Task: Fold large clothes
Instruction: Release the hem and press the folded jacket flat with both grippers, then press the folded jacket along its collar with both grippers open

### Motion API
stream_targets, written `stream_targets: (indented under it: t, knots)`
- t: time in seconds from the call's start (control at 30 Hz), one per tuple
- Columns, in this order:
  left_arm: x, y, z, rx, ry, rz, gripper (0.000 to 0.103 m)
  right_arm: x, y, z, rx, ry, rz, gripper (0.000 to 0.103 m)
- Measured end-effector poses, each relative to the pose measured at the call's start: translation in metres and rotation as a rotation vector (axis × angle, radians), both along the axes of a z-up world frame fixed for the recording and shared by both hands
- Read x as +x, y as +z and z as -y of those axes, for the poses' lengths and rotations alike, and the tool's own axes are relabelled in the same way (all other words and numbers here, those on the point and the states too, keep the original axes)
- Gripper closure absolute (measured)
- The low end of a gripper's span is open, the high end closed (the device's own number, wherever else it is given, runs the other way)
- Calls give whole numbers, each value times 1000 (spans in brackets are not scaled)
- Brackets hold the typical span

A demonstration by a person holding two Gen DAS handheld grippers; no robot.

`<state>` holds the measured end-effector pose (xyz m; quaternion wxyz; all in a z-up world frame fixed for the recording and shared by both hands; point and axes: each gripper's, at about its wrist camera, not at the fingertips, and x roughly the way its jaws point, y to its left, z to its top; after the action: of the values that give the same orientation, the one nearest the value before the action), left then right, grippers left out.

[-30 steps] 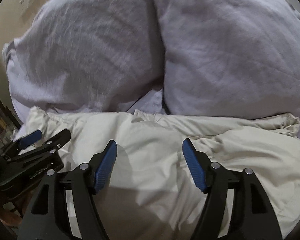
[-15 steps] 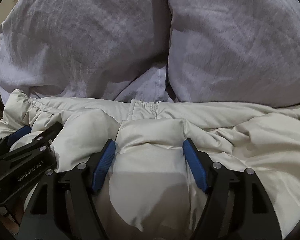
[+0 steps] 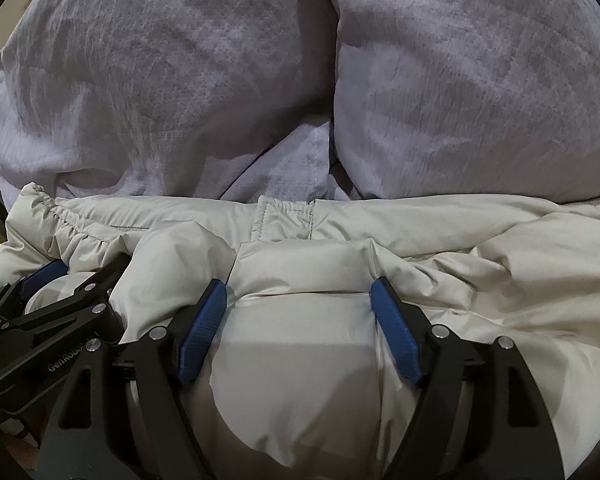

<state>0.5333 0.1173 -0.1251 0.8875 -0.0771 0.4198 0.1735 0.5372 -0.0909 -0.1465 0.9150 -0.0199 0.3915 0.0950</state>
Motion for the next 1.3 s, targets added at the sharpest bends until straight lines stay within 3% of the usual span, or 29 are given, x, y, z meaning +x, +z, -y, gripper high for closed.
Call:
stream_targets:
  t: [0.2, 0.33, 0.43, 0.63, 0.8, 1.03, 1.3]
  knots:
    - [7, -17, 17, 2, 3, -15, 12, -3, -1, 3, -4, 10, -20, 26]
    - [5, -8, 11, -51, -15, -41, 13, -7, 28, 19, 23, 14, -38, 26]
    - [-1, 5, 8, -72, -25, -21, 13, -18, 49, 38, 17, -10, -1, 25]
    - [-2, 23, 10, -1, -32, 26, 13, -33, 73, 101, -35, -155, 51, 23]
    - [11, 8, 9, 38, -8, 1, 13, -29, 65, 133, -78, -228, 57, 23]
    - [33, -24, 18, 76, -2, -35, 12, -8, 34, 135, -143, -238, 44, 23]
    - [18, -47, -1, 72, 5, -30, 8, 6, 15, 133, -170, -229, 47, 18]
